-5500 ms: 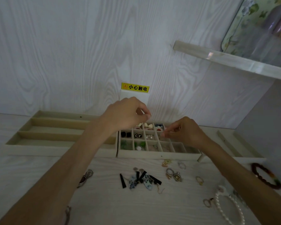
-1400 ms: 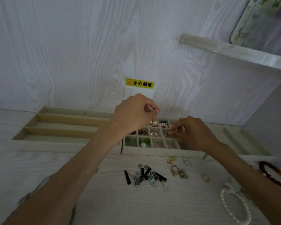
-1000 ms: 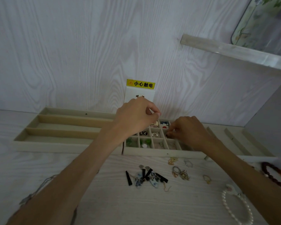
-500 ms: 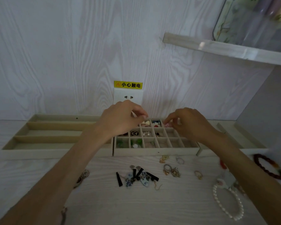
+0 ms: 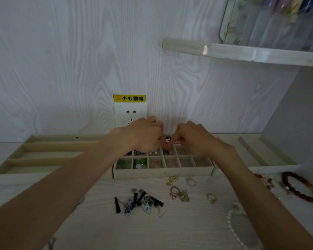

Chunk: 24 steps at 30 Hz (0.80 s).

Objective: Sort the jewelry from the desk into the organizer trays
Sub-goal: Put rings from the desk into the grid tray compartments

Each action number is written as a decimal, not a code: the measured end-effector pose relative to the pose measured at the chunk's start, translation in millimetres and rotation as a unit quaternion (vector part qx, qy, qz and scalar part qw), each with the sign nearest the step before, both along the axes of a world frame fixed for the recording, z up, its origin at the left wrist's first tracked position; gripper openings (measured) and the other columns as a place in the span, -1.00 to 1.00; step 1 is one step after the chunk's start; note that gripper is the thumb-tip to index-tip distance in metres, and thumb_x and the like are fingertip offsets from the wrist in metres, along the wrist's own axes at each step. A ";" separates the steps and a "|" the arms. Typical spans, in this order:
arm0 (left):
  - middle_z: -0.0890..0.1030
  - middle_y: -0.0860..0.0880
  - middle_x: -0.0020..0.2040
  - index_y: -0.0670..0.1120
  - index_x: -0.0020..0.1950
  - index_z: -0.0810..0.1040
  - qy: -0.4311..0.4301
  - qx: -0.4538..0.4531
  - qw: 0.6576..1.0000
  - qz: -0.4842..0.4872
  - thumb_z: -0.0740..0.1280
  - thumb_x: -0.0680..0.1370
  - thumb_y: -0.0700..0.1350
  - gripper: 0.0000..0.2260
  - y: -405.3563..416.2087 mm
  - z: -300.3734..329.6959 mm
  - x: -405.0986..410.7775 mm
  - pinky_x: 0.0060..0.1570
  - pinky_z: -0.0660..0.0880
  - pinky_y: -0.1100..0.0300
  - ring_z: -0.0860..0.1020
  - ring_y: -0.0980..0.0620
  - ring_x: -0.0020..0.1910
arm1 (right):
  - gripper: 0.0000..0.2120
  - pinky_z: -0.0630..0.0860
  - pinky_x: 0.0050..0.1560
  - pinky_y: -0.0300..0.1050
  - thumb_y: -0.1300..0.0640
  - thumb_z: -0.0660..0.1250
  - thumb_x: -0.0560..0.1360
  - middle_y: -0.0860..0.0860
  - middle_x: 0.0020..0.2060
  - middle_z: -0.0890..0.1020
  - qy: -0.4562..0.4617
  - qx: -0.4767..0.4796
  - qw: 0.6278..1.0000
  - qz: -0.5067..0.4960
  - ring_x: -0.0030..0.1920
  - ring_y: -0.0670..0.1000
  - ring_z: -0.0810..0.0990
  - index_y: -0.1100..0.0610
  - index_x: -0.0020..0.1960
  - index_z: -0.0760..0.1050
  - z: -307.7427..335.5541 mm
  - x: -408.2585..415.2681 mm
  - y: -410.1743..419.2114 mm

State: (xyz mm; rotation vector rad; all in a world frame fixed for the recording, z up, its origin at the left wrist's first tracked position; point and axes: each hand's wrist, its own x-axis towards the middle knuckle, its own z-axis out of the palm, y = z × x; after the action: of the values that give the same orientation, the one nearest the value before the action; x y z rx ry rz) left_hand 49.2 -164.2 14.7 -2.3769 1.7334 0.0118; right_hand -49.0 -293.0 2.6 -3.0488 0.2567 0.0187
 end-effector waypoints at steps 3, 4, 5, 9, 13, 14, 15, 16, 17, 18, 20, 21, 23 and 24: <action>0.41 -0.02 0.18 0.11 0.27 0.52 -0.019 0.015 1.000 -0.007 0.03 0.64 -0.02 -0.67 -4.0 0.4 -2.7 0.01 0.26 0.18 0.29 0.01 0.10 | -0.56 0.15 0.01 -0.16 0.29 0.13 0.56 -0.12 -0.24 0.29 -0.005 0.003 1.000 -0.003 -0.06 -0.06 0.24 -0.20 0.08 0.59 -1.6 1.8 1.4; 0.41 -0.02 0.19 0.10 0.27 0.52 -0.026 0.018 0.999 -0.007 0.03 0.64 -0.01 -0.67 -5.4 0.4 -3.6 -0.01 0.24 0.19 0.27 0.03 0.06 | -0.55 0.16 0.01 -0.15 0.29 0.12 0.56 -0.15 -0.26 0.27 -0.004 0.005 1.000 -0.006 -0.06 -0.05 0.24 -0.20 0.07 0.60 -2.1 1.9 1.5; 0.41 -0.02 0.19 0.08 0.27 0.52 -0.032 0.022 0.999 -0.008 0.03 0.64 -0.01 -0.67 -7.2 0.5 -4.3 -0.01 0.24 0.19 0.24 0.05 0.02 | -0.55 0.17 0.02 -0.14 0.30 0.12 0.56 -0.17 -0.28 0.25 0.000 0.007 1.000 -0.008 -0.06 -0.05 0.25 -0.20 0.07 0.60 -2.2 1.7 1.3; 0.41 -0.02 0.19 0.05 0.27 0.53 -0.035 0.037 0.999 -0.003 0.04 0.63 0.01 -0.66 -13.1 0.1 -5.0 0.05 0.28 0.14 0.17 0.08 -0.02 | -0.58 0.18 0.05 -0.12 0.25 0.11 0.58 -0.18 -0.29 0.23 0.034 0.001 0.999 -0.010 -0.02 -0.03 0.26 -0.23 0.09 0.57 -2.6 -0.8 1.7; 0.39 0.00 0.19 0.05 0.30 0.51 -0.022 0.057 0.998 0.011 0.03 0.64 0.02 -0.66 -16.4 -2.8 -4.4 0.04 0.25 0.15 0.17 0.08 -0.01 | -0.60 0.19 0.10 -0.09 0.20 0.10 0.59 -0.13 -0.20 0.31 0.046 -0.005 0.999 -0.014 0.01 -0.02 0.28 -0.24 0.10 0.57 -3.5 -0.3 1.7; 0.39 0.00 0.19 0.05 0.30 0.50 -0.024 0.062 0.998 0.011 0.03 0.64 0.02 -0.66 -17.1 -3.4 -4.2 0.03 0.25 0.16 0.17 0.08 -0.01 | -0.61 0.19 0.09 -0.10 0.18 0.11 0.59 -0.11 -0.16 0.33 0.043 -0.006 0.999 -0.016 0.02 -0.02 0.29 -0.24 0.10 0.57 -4.3 -0.4 1.4; 0.39 0.00 0.20 0.06 0.30 0.51 -0.026 0.066 0.997 0.011 0.03 0.64 0.02 -0.66 -17.6 -3.8 -4.0 0.02 0.24 0.17 0.17 0.08 -0.01 | -0.63 0.18 0.07 -0.11 0.17 0.12 0.60 -0.11 -0.14 0.35 0.040 -0.006 0.999 -0.017 0.01 -0.02 0.29 -0.24 0.10 0.57 -4.9 -0.6 0.7; 0.39 0.00 0.20 0.06 0.30 0.51 -0.026 0.069 0.997 0.010 0.03 0.64 0.02 -0.66 -18.2 -4.0 -3.8 0.02 0.24 0.17 0.17 0.08 -0.01 | -0.64 0.17 0.06 -0.11 0.16 0.12 0.60 -0.12 -0.14 0.35 0.037 -0.006 0.999 -0.018 0.00 -0.03 0.28 -0.24 0.09 0.57 -5.6 -0.9 0.1; 0.39 0.01 0.21 0.06 0.30 0.50 -0.024 0.069 0.997 0.011 0.03 0.64 0.02 -0.66 -18.3 -4.4 -3.6 0.02 0.23 0.17 0.17 0.08 -0.01 | -0.64 0.17 0.06 -0.12 0.16 0.12 0.60 -0.13 -0.17 0.34 0.036 -0.007 0.999 -0.018 -0.02 -0.04 0.26 -0.24 0.09 0.57 -6.3 -0.9 -0.6; 0.38 0.01 0.20 0.05 0.31 0.50 -0.021 0.068 0.997 0.012 0.03 0.64 0.02 -0.65 -18.4 -4.4 -3.5 0.02 0.23 0.16 0.17 0.08 -0.01 | -0.64 0.16 0.06 -0.11 0.16 0.12 0.60 -0.15 -0.22 0.32 0.036 -0.009 0.999 -0.018 -0.03 -0.04 0.25 -0.25 0.09 0.57 -6.8 -0.8 -1.2; 0.38 0.00 0.20 0.03 0.32 0.48 -0.018 0.066 0.998 0.014 0.03 0.64 0.02 -0.65 -18.1 -4.6 -3.2 0.02 0.23 0.16 0.17 0.08 0.00 | -0.66 0.16 0.07 -0.11 0.14 0.13 0.60 -0.18 -0.29 0.27 0.037 -0.013 0.999 -0.020 -0.04 -0.05 0.25 -0.25 0.09 0.57 -7.3 -0.3 -1.4; 0.38 0.00 0.19 0.02 0.33 0.48 -0.018 0.065 0.998 0.015 0.03 0.64 0.02 -0.65 -18.3 -4.8 -3.0 0.02 0.23 0.16 0.17 0.08 0.00 | -0.66 0.16 0.08 -0.11 0.13 0.13 0.60 -0.18 -0.29 0.28 0.037 -0.013 0.999 -0.021 -0.04 -0.05 0.25 -0.25 0.09 0.57 -7.4 -0.1 -1.4; 0.38 -0.01 0.19 0.02 0.32 0.48 -0.020 0.062 0.998 0.013 0.02 0.64 0.02 -0.64 -18.8 -5.2 -1.9 0.04 0.25 0.15 0.17 0.07 0.00 | -0.67 0.18 0.10 -0.10 0.13 0.13 0.60 -0.13 -0.22 0.35 0.036 -0.015 0.999 -0.021 -0.04 -0.04 0.26 -0.24 0.09 0.57 -6.8 -0.2 -0.8; 0.38 -0.01 0.19 0.02 0.32 0.48 -0.021 0.061 0.998 0.012 0.01 0.64 0.01 -0.64 -19.3 -5.8 -1.1 0.05 0.26 0.14 0.17 0.07 -0.01 | -0.67 0.19 0.11 -0.09 0.14 0.13 0.60 -0.11 -0.18 0.36 0.036 -0.018 0.999 -0.021 -0.03 -0.04 0.26 -0.24 0.09 0.57 -6.4 -0.6 -0.5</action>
State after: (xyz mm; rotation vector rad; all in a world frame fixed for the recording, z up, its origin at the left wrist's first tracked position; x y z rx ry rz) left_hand 48.1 -183.5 8.9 -2.2943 1.6357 0.0698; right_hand -49.7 -293.5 -3.8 -3.0811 0.3300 0.1234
